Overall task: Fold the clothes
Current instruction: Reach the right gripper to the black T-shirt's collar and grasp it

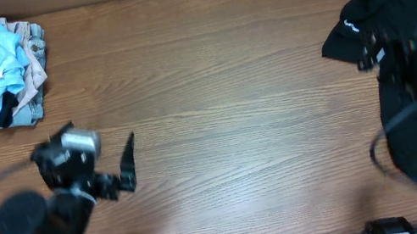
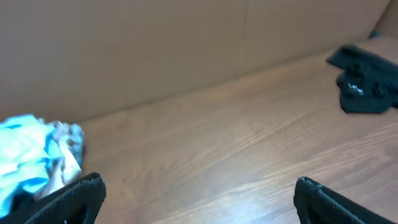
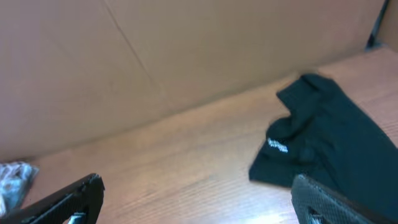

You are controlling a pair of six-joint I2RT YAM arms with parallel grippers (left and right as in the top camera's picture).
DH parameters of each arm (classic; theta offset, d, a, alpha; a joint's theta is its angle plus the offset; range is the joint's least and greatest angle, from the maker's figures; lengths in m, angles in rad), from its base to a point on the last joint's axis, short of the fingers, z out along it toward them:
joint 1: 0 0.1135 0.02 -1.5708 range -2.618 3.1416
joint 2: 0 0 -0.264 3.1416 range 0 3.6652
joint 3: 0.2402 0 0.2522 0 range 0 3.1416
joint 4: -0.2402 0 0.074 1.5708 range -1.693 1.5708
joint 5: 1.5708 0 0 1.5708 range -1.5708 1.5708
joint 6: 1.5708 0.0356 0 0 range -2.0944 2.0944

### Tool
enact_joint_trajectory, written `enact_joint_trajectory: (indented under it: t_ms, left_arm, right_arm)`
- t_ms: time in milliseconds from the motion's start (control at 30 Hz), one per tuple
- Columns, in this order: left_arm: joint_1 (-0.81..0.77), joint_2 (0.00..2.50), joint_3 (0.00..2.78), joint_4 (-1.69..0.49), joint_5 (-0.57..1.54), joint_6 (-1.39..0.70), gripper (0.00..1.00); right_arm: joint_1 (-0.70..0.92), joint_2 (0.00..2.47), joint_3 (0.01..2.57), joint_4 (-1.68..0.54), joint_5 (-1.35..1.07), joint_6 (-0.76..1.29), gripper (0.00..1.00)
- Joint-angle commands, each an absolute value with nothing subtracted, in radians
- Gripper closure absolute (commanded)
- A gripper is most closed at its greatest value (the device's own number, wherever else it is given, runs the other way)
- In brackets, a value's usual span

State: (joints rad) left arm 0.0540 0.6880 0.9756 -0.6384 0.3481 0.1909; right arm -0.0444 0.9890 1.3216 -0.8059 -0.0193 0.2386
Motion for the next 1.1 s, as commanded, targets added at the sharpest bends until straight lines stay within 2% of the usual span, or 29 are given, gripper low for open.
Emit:
enact_joint_trajectory:
  t_ms: [0,133,433,667,767,967,1067]
  left_arm:
    - [0.059,0.842,1.117,-0.717,0.367,0.214,0.00]
    - [0.058,1.021,1.238,-0.808,0.368,0.213,0.00]
    - [0.058,1.280,1.260,-0.796,0.423,0.194,0.00]
    - [0.058,1.384,1.260,-0.801,0.453,0.194,0.00]
    - [0.058,1.410,1.260,-0.806,0.453,0.195,0.00]
    - [0.058,1.439,1.260,-0.807,0.452,0.195,0.00]
    - [0.058,1.440,1.260,-0.808,0.433,0.195,0.00]
  right_arm:
    - [-0.046,1.178,1.474,-0.868,-0.017,0.153,0.00]
    - [-0.046,1.383,1.558,-0.858,0.006,0.070,0.00]
    - [-0.088,1.726,1.557,-0.683,0.036,0.117,0.00]
    - [-0.144,1.899,1.557,-0.674,0.041,0.142,0.18]
    - [-0.152,1.965,1.557,-0.686,0.040,0.142,0.22]
    - [-0.146,2.077,1.557,-0.718,0.013,0.142,0.21]
    - [-0.143,2.124,1.557,-0.737,0.015,0.152,0.27]
